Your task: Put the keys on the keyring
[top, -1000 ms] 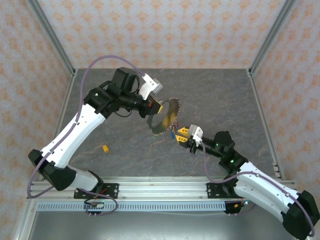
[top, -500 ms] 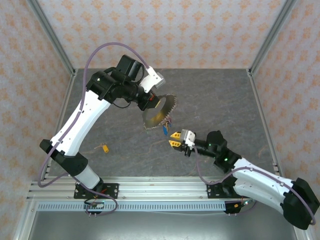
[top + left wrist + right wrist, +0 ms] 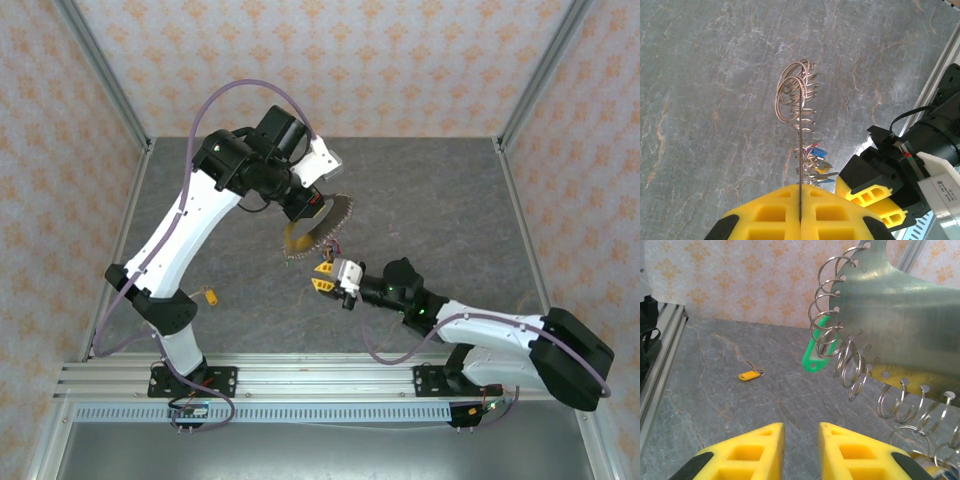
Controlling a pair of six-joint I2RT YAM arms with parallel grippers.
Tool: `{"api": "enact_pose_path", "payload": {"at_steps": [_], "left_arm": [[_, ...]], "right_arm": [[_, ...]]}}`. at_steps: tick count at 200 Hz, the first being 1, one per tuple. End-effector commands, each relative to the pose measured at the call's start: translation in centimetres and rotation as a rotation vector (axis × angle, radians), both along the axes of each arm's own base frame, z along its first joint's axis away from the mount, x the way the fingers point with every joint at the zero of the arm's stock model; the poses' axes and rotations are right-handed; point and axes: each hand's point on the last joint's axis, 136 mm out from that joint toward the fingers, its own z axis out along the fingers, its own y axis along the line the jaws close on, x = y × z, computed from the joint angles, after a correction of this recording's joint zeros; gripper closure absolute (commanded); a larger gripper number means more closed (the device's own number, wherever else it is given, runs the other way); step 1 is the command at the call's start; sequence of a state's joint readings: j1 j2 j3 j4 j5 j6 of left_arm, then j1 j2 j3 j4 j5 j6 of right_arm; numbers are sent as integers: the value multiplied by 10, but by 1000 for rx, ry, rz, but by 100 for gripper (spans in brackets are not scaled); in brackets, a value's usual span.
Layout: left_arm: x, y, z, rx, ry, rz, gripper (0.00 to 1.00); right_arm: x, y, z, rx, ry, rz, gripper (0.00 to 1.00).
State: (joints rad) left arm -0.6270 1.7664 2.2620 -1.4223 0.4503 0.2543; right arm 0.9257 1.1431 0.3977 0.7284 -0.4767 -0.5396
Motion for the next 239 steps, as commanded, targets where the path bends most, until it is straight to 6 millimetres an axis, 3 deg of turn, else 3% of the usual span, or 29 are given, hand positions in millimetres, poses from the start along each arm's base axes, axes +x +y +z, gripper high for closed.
{"api": "enact_pose_path", "payload": {"at_steps": [1,20,64,86,190,239], "left_arm": [[-6,8,13,20,-36,1,100],[-8,9,14,26,-36,-1,100],[-10,11,17,28,-40,2,100],[-9,10,16,28,-39,4,100],[-9,9,16,40,-47,8,100],[-9,11,15,53,-43,9,100]], "right_arm": [[11,6,28,91,-44,-48,76],[24,6,18,104,-7,-116,76],[37,7,21,176,30,-174,77],[36,9,26,205,46,-159,78],[27,13,11,170,48,-105,79],[20,16,17,184,33,-58,78]]}}
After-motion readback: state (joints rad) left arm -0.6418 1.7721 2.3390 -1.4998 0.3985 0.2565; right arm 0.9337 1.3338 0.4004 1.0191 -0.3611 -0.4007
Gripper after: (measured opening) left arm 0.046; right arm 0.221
